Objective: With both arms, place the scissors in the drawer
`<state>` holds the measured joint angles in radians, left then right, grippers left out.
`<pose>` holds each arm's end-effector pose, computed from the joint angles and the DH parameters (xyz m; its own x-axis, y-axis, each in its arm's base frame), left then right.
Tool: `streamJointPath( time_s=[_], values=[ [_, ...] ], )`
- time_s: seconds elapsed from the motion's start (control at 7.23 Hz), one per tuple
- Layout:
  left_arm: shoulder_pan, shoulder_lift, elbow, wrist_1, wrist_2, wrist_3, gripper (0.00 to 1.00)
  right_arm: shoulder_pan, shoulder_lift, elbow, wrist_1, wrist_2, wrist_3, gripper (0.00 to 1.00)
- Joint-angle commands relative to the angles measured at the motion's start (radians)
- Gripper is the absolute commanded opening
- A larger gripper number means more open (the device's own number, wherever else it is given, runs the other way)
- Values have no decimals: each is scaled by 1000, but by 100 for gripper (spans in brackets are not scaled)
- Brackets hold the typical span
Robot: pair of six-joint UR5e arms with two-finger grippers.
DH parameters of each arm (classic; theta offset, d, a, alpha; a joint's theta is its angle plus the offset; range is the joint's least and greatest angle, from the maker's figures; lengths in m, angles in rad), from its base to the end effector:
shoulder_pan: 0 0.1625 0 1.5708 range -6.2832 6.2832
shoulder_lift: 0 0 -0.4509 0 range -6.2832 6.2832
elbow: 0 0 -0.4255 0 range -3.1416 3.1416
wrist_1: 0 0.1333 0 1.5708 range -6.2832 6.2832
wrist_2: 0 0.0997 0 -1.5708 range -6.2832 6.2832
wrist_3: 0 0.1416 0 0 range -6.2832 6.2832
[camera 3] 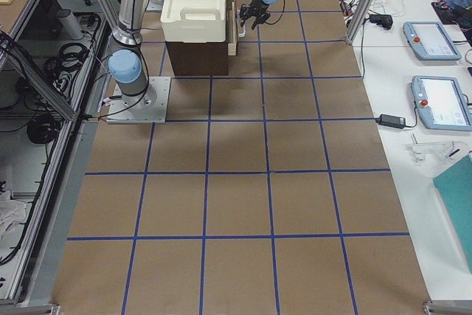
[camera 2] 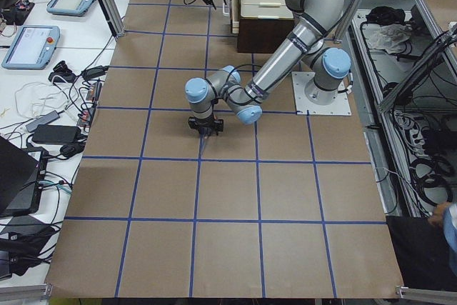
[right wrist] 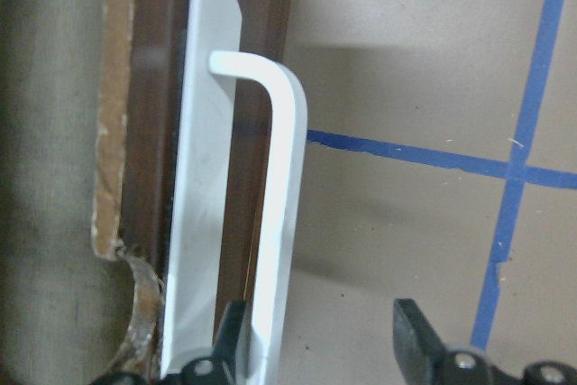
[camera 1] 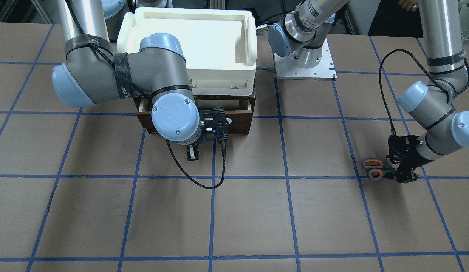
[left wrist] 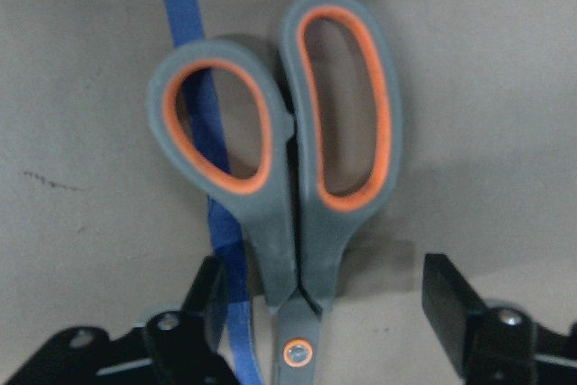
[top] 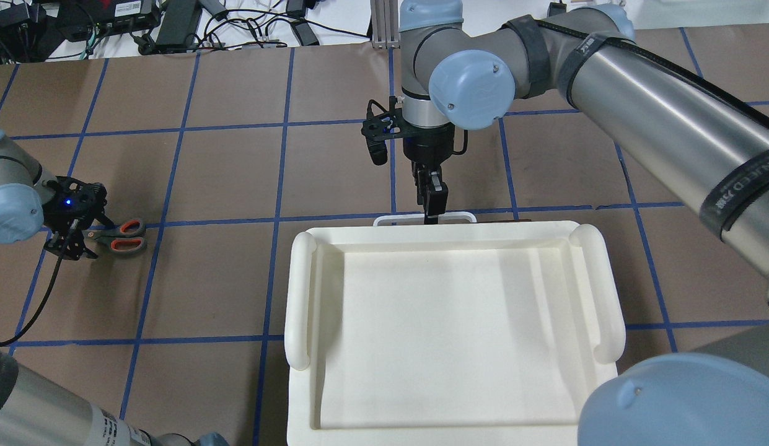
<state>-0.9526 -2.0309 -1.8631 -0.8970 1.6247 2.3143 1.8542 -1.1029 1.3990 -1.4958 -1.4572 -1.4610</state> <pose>0.2448 -0.5611 0.1269 0.1272 0.9874 0.0942 0.9919 -0.1264 -0.0136 0.3258 -0.5845 0.2735 0.1532 -0.9155 -0.3720 -0.9882 -0.1389 -0.0653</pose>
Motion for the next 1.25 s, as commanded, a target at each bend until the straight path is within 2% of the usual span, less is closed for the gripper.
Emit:
streamJointPath(
  time_s=[0.0,0.14,0.28,0.69,1.11],
  values=[
    [2,0,-1,1,-3,31,55,-3,37,-55,-3,0,-1,61],
    [2,1,-1,1,-3,31,36,-6,44,-58,-20,0,-1,61],
    [2,1,1,1,-2,30,12,-7,49,-58,-27,-2,-4,61],
    [2,21,5,1,-2,33,2,-9,76,-92,-49,-2,-15,61],
    [2,27,7,4,-3,36,0,-12,92,-106,-66,-2,-21,61]
  ],
)
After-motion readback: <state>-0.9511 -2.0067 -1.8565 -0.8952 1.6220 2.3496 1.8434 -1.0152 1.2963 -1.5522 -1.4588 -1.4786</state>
